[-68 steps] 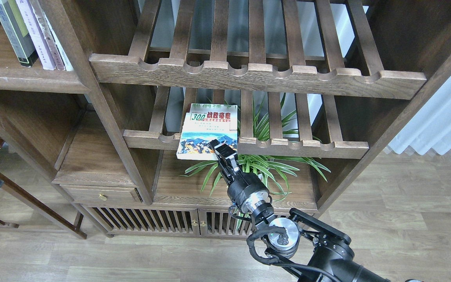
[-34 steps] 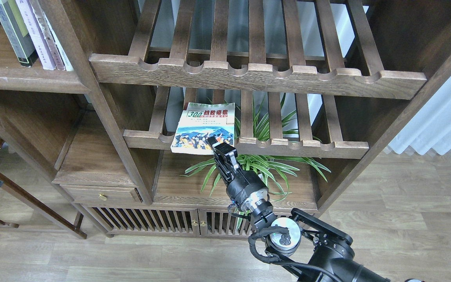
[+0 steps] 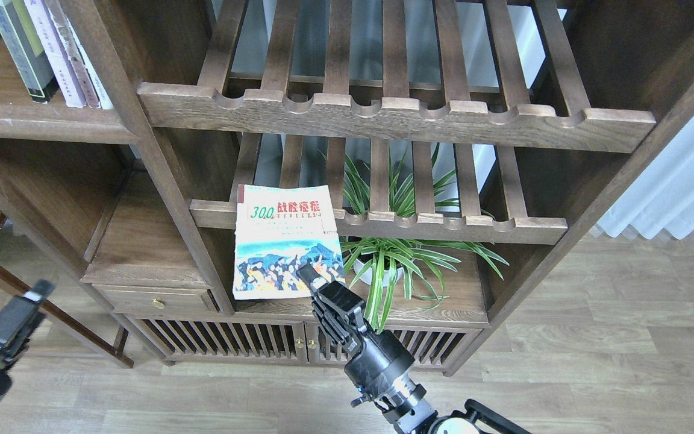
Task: Organize books on shelf
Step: 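Grasp the colourful book with the right gripper and tilt it off the shelf, then pull the colourful book down and grip it with both grippers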
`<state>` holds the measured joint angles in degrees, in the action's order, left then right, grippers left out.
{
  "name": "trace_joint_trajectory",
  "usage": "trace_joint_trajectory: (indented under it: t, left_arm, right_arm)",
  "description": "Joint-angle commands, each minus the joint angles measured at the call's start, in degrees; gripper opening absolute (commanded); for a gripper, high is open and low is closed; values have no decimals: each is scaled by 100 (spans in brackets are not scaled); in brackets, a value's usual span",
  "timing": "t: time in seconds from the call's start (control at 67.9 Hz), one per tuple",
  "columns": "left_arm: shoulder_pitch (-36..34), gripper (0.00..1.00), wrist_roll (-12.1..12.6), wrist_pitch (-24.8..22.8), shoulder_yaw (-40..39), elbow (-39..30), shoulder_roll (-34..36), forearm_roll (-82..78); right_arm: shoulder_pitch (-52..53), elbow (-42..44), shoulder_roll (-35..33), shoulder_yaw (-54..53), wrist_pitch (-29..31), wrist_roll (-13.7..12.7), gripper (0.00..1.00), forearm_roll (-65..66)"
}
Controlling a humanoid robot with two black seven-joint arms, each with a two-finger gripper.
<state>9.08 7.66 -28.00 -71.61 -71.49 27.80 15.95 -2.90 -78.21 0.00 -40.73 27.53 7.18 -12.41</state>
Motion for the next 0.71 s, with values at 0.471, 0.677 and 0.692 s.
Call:
trace_joint_trajectory:
  t: [0.471, 0.677, 0.692]
  left_arm:
    - [-249, 100, -71, 0, 1360, -383, 155, 418]
    - [-468, 100, -326, 0, 1817, -471, 155, 427]
    - [-486, 100, -344, 0, 1835, -480, 155, 418]
  right_arm:
    - [-194, 394, -773, 4, 47, -850, 4, 37]
    - [-396, 464, -677, 57, 47, -1315, 4, 63]
    - [-413, 464, -659, 65, 47, -1333, 4, 63]
